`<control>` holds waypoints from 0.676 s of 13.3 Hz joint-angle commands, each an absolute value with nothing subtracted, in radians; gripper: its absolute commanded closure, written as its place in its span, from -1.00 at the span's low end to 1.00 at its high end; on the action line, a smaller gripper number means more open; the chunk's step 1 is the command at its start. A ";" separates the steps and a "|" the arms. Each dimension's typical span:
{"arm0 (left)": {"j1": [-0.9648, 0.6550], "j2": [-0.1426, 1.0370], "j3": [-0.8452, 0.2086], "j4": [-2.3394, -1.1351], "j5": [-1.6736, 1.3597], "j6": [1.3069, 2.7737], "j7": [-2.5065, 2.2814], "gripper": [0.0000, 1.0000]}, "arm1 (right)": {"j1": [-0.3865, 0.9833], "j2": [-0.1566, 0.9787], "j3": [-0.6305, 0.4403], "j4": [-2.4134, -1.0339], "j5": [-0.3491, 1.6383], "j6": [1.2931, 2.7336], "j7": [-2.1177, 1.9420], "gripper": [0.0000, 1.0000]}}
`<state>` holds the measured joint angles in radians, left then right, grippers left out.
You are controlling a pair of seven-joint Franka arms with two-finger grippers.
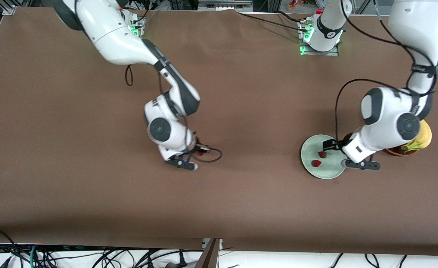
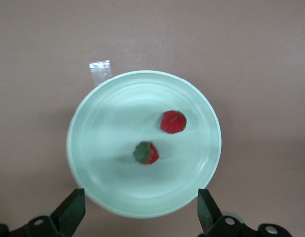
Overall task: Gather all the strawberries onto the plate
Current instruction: 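Set the last strawberry mid-table with the right gripper while the left gripper approaches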
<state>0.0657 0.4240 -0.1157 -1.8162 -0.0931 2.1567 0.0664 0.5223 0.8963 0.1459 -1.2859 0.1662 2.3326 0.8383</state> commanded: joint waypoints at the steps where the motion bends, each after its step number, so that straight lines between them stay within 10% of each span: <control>1: 0.061 0.385 -0.165 -1.810 -0.191 2.112 0.055 -1.00 | 0.623 0.931 0.138 -1.279 0.181 2.532 1.070 0.60; 9: 0.012 0.416 -0.238 -1.812 -0.216 2.146 -0.064 -1.00 | 0.788 1.083 0.135 -1.163 0.179 2.720 1.140 0.49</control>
<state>0.0273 0.4110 -0.2387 -1.8129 -0.1993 2.1357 -0.0525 0.7705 1.0499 0.1426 -1.2085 0.1663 2.6966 1.1319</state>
